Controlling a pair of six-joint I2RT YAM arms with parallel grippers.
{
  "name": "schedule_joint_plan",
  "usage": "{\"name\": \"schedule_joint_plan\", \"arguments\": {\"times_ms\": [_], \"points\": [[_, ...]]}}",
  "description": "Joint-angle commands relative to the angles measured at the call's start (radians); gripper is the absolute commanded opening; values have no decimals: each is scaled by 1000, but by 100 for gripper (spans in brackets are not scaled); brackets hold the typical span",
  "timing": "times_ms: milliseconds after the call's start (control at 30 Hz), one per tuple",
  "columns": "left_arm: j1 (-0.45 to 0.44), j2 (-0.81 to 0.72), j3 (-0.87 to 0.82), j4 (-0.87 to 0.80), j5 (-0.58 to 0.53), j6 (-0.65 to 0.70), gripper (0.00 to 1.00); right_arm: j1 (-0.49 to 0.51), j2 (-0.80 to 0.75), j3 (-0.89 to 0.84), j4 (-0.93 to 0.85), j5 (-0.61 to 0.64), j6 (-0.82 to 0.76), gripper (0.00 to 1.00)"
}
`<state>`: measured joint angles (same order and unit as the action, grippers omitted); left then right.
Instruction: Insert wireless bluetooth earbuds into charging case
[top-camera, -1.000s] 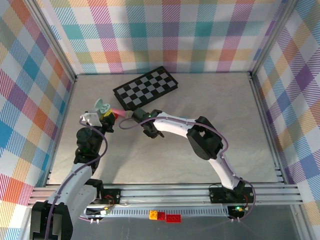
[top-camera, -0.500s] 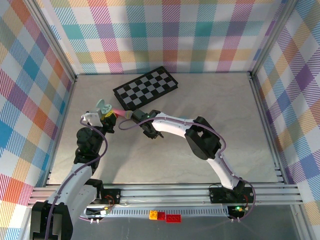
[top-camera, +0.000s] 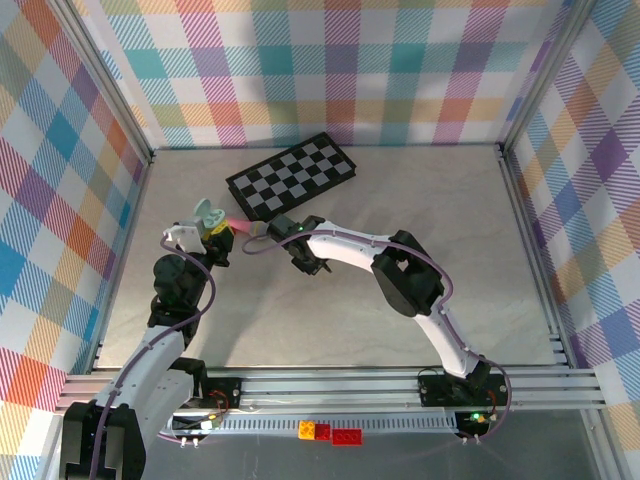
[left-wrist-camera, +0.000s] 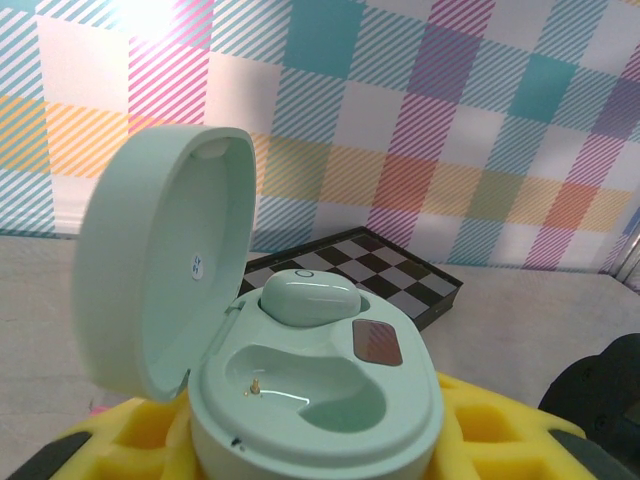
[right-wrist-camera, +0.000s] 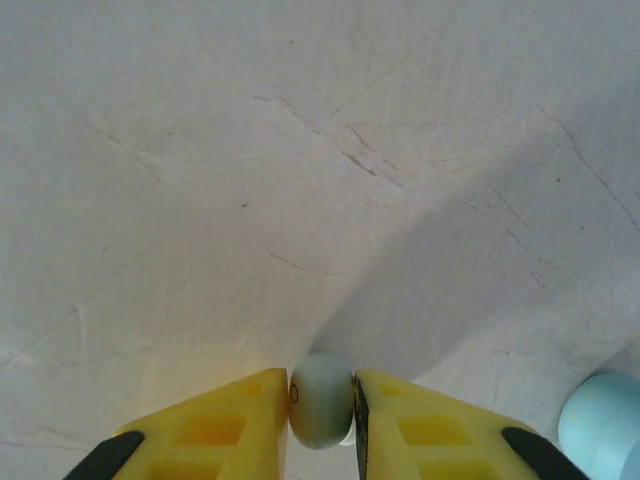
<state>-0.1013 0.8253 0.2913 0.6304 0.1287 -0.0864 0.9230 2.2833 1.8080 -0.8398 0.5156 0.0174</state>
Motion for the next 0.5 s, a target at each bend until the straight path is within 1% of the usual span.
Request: {"name": "schedule_joint_plan", "arguments": {"times_ms": [0, 67, 133, 200, 367, 467], "points": [[12, -3, 0, 44, 23, -7, 37, -2, 34, 16, -26, -9, -1, 21], [12, -4, -1, 45, 30, -4, 37, -3, 28, 13, -27, -15, 3, 18], [12, -1, 1, 46, 41, -4, 37, -3, 12, 3, -20, -19, 6, 17], [12, 5, -8, 79, 76, 5, 37, -6, -21, -19, 2, -45, 13, 17], [6, 23, -13, 153, 160, 18, 37, -38, -161, -123, 87, -168, 67, 16], [-27, 33, -2, 152, 180, 63, 37, -67, -270, -208, 144, -246, 113, 16]]}}
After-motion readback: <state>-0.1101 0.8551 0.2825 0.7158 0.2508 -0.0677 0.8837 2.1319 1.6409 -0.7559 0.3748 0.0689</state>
